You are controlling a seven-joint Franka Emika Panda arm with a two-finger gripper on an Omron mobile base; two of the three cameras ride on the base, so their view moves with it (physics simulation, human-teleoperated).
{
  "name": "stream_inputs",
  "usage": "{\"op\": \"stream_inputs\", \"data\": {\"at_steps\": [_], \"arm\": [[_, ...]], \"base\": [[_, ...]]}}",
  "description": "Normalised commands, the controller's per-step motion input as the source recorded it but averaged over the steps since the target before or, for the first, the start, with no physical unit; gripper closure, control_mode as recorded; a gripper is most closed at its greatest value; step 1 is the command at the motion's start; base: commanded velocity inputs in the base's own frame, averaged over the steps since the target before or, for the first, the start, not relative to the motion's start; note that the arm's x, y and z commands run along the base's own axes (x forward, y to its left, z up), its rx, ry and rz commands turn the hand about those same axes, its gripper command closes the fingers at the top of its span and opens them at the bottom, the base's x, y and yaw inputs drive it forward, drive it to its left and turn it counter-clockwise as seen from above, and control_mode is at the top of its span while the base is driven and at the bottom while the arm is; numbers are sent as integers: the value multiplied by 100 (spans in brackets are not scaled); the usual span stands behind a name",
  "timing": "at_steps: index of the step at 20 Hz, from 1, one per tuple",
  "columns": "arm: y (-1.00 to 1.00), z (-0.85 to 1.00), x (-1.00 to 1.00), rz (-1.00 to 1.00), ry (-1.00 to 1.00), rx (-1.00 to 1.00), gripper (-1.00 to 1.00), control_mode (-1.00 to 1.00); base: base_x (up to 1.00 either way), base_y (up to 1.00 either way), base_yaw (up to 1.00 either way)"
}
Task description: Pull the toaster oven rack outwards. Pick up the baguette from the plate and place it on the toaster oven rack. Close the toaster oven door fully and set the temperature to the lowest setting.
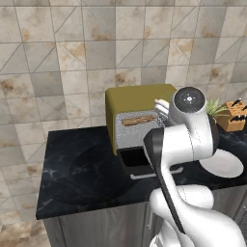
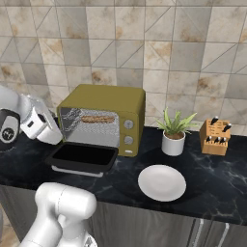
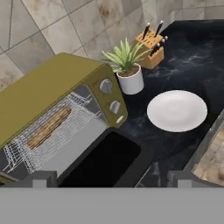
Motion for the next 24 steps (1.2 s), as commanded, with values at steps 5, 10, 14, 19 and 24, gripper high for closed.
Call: {"op": "stream_inputs", "data": {"at_steps": [5, 10, 14, 19, 24], "arm": [[44, 0, -8, -19, -1, 0, -100, -100], [40, -2, 0, -21, 0, 0, -100, -100], [29, -12, 0, -19, 0, 0, -100, -100], [7, -24, 0, -16, 1, 0, -100, -100], [5, -39, 0, -11, 2, 0, -100, -100]], "base": [[0, 0, 0], [0, 0, 0], [0, 0, 0], [0, 0, 0], [0, 0, 0]]}}
